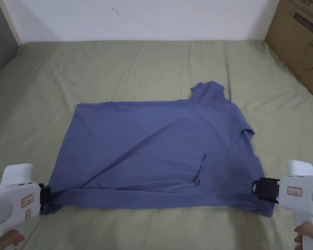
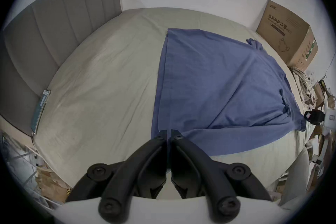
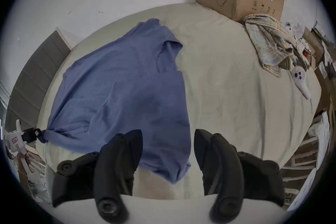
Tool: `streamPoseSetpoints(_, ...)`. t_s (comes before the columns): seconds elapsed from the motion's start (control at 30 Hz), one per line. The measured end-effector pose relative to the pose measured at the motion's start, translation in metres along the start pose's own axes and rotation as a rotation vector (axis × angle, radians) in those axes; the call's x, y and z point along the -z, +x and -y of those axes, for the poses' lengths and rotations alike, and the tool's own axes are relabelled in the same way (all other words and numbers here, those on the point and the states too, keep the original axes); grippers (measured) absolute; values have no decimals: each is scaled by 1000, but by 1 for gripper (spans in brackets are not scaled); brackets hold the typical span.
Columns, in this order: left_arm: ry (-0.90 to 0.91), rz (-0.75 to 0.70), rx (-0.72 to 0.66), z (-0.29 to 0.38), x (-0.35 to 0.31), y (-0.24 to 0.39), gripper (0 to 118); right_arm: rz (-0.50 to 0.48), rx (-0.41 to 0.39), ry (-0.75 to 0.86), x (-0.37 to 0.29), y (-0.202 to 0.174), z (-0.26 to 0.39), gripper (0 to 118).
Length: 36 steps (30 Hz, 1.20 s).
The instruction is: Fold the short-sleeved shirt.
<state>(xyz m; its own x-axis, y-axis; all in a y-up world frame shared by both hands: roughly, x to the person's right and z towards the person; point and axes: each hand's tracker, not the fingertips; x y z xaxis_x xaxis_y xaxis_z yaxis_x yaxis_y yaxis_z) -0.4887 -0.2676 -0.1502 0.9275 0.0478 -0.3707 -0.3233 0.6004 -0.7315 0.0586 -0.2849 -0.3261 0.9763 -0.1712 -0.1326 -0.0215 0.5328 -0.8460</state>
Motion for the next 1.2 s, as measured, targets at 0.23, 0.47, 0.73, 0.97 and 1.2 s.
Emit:
streamPoseSetpoints(0.23, -31, -28, 45, 6, 1, 2, 1, -34, -15, -48, 13, -5, 18, 4)
streamPoseSetpoints(0.47, -15, -54, 76, -7, -9, 1, 1, -62, -53, 24, -21, -16, -16, 4)
streamPoseSetpoints(0.73, 54, -68, 64, -72, 6, -2, 1, -55, -105, 65, -12, -35, -87, 4)
streamPoseSetpoints(0.97, 30, -102, 104, -122, 78, 12, 1, -2, -120, -51, 63, -46, -139, 4)
streamPoseSetpoints(1.2, -37, -130, 100, -119, 115, 13, 92, 41, -158, -76, 88, -48, -146, 68)
